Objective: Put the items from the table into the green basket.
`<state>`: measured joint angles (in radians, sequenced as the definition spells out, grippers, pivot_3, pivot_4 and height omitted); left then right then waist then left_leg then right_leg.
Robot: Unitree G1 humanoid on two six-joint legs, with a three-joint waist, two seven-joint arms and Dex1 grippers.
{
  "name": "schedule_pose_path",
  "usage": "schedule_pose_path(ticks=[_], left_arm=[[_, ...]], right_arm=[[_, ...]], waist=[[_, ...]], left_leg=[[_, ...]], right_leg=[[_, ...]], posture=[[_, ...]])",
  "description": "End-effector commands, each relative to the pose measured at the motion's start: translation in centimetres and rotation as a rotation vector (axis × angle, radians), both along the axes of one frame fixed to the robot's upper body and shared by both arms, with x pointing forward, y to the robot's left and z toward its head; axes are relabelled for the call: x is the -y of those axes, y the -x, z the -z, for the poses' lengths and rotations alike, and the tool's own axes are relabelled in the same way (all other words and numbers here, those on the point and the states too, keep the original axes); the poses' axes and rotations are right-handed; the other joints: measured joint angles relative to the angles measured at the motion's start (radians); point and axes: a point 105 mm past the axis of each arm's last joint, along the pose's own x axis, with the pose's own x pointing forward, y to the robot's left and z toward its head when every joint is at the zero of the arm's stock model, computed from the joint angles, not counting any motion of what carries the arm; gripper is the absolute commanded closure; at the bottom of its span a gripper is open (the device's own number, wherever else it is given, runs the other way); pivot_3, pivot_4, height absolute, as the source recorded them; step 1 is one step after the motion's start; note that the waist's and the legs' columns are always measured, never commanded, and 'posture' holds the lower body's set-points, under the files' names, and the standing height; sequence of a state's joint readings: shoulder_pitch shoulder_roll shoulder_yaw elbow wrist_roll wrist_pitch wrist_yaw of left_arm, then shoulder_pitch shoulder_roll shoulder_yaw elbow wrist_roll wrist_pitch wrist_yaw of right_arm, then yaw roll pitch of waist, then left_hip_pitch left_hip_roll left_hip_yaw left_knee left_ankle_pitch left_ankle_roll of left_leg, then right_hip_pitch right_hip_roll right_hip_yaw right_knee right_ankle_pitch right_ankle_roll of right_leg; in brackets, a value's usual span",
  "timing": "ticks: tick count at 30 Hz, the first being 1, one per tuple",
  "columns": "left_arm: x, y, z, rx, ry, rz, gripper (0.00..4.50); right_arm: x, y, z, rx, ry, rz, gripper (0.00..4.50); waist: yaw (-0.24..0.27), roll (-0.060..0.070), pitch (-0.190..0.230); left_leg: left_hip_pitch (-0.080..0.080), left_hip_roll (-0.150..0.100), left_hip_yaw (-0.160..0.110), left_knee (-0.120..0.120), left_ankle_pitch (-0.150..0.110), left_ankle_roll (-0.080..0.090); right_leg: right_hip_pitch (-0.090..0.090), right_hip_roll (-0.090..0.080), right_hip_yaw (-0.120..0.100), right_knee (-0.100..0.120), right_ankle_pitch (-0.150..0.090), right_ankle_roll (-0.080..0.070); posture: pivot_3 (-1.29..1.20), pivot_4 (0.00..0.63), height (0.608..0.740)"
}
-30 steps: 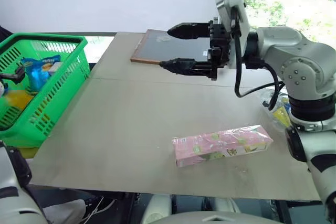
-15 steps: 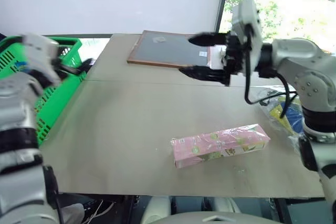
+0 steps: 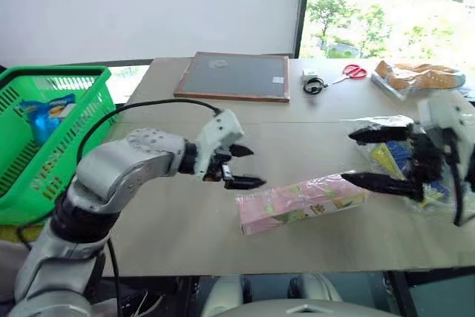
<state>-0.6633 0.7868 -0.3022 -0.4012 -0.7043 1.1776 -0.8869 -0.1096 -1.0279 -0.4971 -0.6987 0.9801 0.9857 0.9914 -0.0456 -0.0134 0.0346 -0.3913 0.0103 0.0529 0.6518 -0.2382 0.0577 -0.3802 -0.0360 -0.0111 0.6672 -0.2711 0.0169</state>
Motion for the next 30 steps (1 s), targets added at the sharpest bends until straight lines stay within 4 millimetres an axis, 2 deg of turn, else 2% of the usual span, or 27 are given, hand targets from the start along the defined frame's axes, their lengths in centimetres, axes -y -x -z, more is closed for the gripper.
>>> schedule_pose_path(ticks=[1,8,12,15,23,30], left_arm=[[1.2,0.0,0.8,-0.093,-0.039,0.029,0.03],[4.5,0.6,2.6,-0.145,-0.109,0.142,0.03],[4.6,1.2,3.8,-0.164,-0.163,0.202,0.03],[4.3,0.7,5.5,-0.116,-0.249,0.205,0.03],[4.4,0.3,8.6,0.015,-0.377,0.235,0.03],[3.8,-1.3,8.4,0.195,-0.426,0.211,0.03]], right_arm=[[-0.1,1.4,-0.7,0.038,0.01,0.002,0.0],[0.5,3.8,0.2,-0.024,0.022,0.062,0.0],[1.1,5.0,1.2,-0.089,0.081,0.094,0.0],[1.8,5.6,2.2,-0.127,0.152,0.129,0.0],[2.7,6.1,2.7,-0.185,0.229,0.146,0.0],[2.4,5.6,2.5,-0.159,0.214,0.123,0.0]], waist=[[-0.011,0.001,0.002],[-0.05,0.002,0.019],[-0.065,0.001,0.029],[-0.076,0.003,0.033],[-0.078,0.001,0.047],[-0.069,0.003,0.052]], left_leg=[[0.0,0.0,0.0,0.0,0.0,0.0],[-0.003,0.001,0.001,0.0,-0.002,0.002],[-0.002,0.001,0.002,0.0,-0.002,0.003],[-0.001,0.001,0.002,0.0,-0.002,0.003],[0.001,0.001,0.005,0.0,-0.003,0.004],[0.0,0.0,0.006,-0.001,-0.003,0.005]], right_leg=[[0.0,0.001,0.001,-0.002,0.0,0.001],[0.0,0.001,0.002,-0.005,0.002,0.003],[0.0,0.001,0.003,-0.005,0.001,0.003],[0.0,0.0,0.003,-0.005,-0.001,0.0],[0.001,-0.003,0.006,-0.006,-0.003,0.003],[0.001,-0.005,0.006,-0.008,-0.002,0.002]], posture=[[-0.23,0.044,0.74],[-0.32,0.083,0.74],[-0.37,0.102,0.74],[-0.39,0.115,0.74],[-0.4,0.145,0.74],[-0.37,0.147,0.74]])
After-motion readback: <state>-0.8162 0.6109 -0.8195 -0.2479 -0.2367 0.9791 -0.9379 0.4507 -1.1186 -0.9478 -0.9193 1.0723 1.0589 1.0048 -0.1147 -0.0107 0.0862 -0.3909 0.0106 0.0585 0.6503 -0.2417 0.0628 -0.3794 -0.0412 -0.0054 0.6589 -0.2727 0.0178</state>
